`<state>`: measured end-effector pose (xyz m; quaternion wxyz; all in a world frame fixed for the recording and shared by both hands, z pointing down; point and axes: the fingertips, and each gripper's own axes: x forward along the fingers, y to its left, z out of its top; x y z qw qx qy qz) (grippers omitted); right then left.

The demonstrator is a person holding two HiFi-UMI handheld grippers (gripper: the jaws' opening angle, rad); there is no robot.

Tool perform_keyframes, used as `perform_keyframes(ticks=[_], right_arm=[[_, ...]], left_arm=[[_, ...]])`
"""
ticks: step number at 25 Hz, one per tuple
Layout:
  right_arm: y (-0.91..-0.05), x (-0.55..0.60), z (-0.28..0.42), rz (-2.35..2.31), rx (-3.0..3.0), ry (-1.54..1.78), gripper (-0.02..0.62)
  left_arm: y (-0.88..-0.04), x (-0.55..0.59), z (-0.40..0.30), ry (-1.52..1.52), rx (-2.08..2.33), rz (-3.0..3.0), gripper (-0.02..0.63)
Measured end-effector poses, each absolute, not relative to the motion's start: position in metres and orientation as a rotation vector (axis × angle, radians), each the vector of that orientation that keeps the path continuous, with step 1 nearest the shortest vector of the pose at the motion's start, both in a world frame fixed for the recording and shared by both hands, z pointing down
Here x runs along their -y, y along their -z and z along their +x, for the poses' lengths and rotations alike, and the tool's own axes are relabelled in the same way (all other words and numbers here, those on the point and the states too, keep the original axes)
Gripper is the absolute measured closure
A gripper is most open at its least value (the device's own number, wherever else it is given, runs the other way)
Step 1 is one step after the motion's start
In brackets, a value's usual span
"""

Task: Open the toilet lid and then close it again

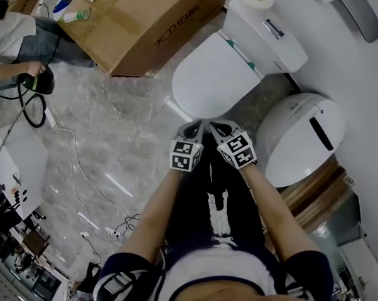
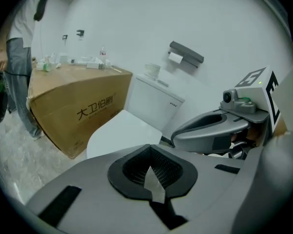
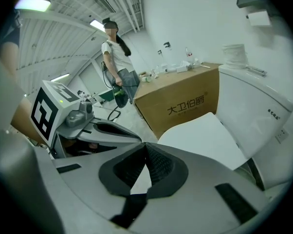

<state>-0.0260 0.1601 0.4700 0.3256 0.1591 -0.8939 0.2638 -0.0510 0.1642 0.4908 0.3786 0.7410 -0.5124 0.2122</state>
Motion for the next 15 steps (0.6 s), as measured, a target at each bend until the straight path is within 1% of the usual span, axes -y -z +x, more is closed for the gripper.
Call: perform_keyframes(ticks=[15], right_arm=[[-0.443, -0.165, -0.025, 0.411, 2.357, -0.659, 0.588]], left_arm=[[-0.460, -0.167, -0.044, -0.554, 1.260, 1.969, 0.600]])
